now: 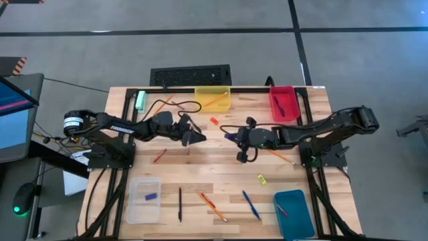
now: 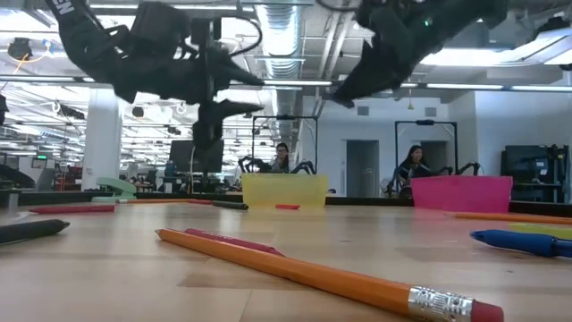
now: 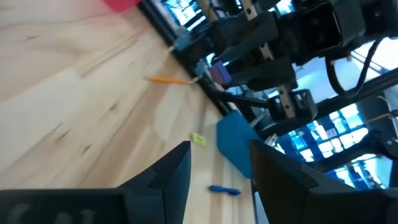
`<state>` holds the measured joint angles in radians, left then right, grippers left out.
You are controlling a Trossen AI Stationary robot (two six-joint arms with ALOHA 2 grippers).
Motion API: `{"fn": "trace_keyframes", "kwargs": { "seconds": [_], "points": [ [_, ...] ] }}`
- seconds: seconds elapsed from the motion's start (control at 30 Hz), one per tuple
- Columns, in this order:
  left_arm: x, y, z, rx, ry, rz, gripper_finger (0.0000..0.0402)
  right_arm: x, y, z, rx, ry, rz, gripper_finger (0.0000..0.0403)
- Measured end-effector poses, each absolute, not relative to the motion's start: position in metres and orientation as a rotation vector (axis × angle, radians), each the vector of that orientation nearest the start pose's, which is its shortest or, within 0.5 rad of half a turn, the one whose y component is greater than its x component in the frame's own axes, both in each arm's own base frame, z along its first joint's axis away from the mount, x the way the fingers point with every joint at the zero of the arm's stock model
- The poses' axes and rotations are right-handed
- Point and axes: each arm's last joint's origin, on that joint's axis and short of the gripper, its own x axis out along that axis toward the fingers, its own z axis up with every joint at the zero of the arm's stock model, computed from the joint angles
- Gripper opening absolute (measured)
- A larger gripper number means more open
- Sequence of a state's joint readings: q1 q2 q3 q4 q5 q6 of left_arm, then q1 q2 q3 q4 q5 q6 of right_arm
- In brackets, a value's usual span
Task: Sort crayons/erasers/pens/pencils in bins
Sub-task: Put the blue eraser into the transparent bin
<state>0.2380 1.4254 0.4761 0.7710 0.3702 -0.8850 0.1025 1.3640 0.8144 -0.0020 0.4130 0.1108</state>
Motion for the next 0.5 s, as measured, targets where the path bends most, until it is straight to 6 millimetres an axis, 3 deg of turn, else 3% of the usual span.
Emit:
{"fn": "trace_keyframes", "kwargs": {
  "seconds": [0.3,0.5],
  "points": [
    [0.275,0.053,0.2,-0.908,0.215,-0.061,0.0155,0.289,0.024,0.244,-0.137,0.496,-0.316,0.0063],
    [0.302,0.053,0.198,-0.897,0.25,-0.1,0.0155,0.289,0.024,0.245,-0.185,0.49,-0.305,0.0063]
  ]
}}
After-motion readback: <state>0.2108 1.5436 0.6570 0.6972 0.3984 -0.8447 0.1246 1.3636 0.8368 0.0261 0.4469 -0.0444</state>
